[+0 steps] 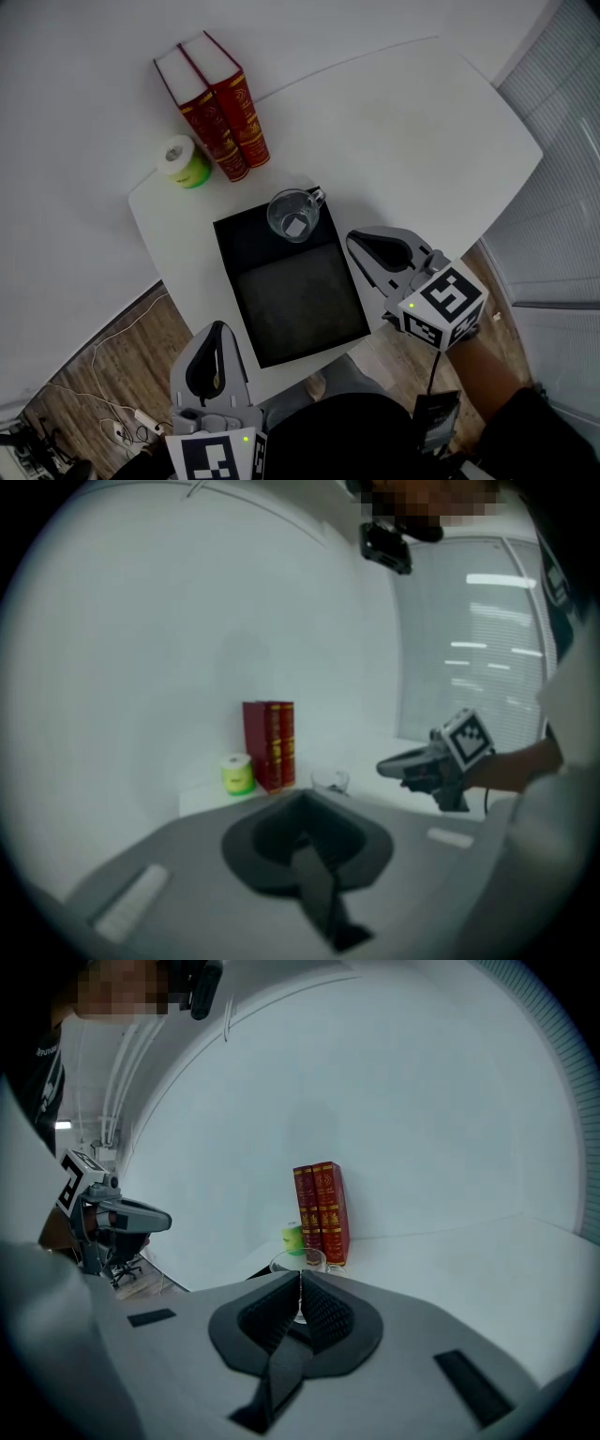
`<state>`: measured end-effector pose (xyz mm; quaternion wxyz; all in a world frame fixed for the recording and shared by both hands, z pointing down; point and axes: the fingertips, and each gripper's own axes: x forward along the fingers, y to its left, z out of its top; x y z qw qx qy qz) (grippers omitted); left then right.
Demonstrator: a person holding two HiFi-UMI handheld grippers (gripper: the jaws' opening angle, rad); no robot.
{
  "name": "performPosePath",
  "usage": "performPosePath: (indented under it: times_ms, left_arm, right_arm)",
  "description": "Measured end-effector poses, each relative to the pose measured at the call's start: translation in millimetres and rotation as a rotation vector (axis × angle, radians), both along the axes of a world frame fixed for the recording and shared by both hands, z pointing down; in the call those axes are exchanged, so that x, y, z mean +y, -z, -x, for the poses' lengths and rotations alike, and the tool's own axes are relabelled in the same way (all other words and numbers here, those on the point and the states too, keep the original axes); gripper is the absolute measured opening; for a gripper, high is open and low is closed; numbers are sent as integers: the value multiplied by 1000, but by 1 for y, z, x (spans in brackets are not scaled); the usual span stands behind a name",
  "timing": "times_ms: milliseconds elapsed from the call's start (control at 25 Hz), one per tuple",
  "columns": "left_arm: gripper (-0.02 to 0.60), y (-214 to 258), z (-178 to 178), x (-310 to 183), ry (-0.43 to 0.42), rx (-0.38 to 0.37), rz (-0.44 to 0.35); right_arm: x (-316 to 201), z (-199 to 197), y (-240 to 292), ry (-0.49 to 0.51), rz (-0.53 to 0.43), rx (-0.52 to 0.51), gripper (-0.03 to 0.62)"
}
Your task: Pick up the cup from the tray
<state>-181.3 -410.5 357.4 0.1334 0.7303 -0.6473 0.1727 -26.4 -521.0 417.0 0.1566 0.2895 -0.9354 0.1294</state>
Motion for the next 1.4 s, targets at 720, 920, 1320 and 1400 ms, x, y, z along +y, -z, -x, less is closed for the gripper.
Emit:
performPosePath:
  times_ms: [720, 920, 1320, 1400]
  left_arm:
    - [5, -5, 2, 4, 17, -8, 15]
    - [5, -6, 5, 0, 28, -13, 18]
    - [5, -15, 1, -20, 85, -64, 5]
    - [5, -17, -3, -26, 119, -65, -2]
  right_arm:
    - [-28, -5, -39, -55, 19, 47, 17]
    - [-37, -3, -43, -59, 22, 50, 17]
    - [-48, 2, -51, -85, 20, 62, 17]
    - [-49, 3, -51, -93, 16, 63, 17]
